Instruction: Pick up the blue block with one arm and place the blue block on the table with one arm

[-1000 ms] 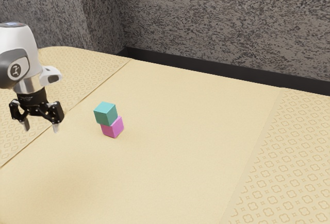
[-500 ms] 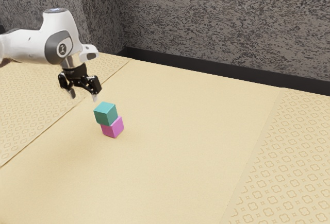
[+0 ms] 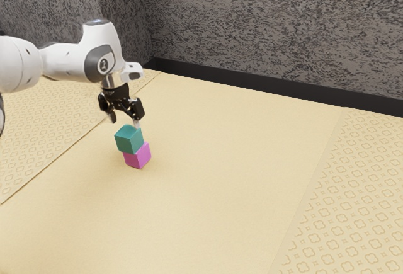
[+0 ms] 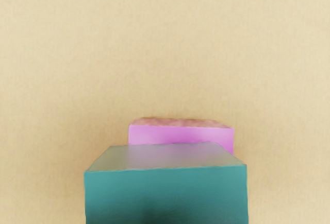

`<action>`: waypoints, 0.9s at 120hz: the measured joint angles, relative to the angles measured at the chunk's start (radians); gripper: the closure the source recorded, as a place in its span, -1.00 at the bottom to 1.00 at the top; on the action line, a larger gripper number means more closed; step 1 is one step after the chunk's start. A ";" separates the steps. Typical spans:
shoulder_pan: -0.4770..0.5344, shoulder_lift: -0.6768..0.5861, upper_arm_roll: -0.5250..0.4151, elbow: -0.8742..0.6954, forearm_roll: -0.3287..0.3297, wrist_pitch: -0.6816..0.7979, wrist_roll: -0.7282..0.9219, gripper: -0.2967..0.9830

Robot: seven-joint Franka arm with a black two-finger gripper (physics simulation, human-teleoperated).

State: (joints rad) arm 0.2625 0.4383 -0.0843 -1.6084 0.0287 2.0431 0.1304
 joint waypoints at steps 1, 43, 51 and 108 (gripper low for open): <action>-0.001 0.004 0.000 0.004 0.000 -0.001 0.001 -0.54; -0.007 0.082 0.001 0.032 -0.020 -0.014 0.042 -0.54; -0.007 0.085 0.001 0.032 -0.017 -0.014 0.044 -0.54; -0.008 0.104 0.003 0.033 -0.010 -0.015 0.053 -0.12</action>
State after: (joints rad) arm 0.2547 0.5425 -0.0813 -1.5759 0.0185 2.0282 0.1837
